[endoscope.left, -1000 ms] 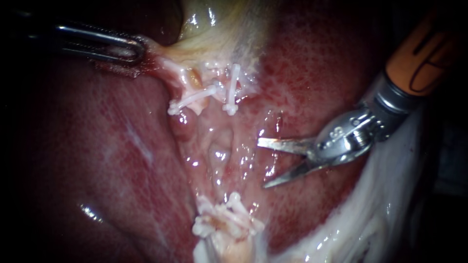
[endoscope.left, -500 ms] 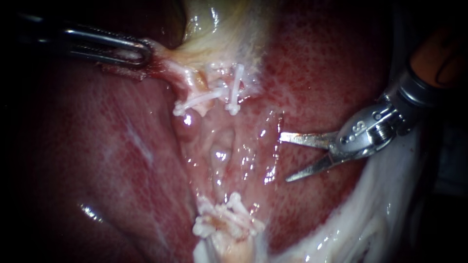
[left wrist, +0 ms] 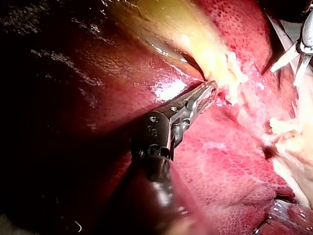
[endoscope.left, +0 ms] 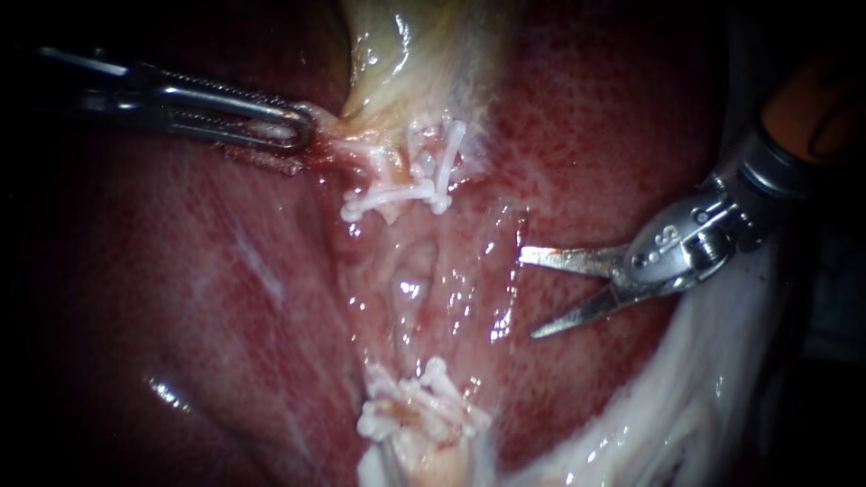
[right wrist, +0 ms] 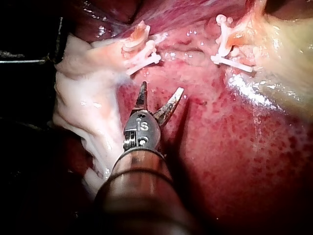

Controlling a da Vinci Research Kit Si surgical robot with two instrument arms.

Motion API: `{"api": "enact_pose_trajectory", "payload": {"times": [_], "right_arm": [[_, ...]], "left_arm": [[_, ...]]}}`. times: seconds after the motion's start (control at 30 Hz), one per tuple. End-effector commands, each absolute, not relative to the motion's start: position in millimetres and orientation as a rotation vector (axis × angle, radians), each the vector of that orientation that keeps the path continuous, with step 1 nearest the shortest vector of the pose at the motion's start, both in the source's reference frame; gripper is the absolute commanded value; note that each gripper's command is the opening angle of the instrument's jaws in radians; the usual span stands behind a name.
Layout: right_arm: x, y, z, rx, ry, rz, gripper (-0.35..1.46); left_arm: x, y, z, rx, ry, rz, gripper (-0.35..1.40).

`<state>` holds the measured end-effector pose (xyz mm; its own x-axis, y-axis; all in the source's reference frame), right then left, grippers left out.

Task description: Go back from the cut right tube

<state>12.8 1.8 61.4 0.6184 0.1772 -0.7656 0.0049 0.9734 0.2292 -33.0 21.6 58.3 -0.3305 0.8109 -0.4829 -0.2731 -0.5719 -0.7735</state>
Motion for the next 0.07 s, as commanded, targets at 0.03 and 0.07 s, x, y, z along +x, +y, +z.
{"api": "enact_pose_trajectory", "payload": {"times": [0.03,0.07], "right_arm": [[12.8,1.8,61.3,0.218,0.900,0.100,1.45],[12.8,1.8,61.3,0.218,0.901,0.100,1.45]], "left_arm": [[-32.9,21.7,58.1,-1.176,-0.763,1.963,-0.35],[-32.8,21.8,58.0,-1.176,-0.764,1.963,-0.35]]}}
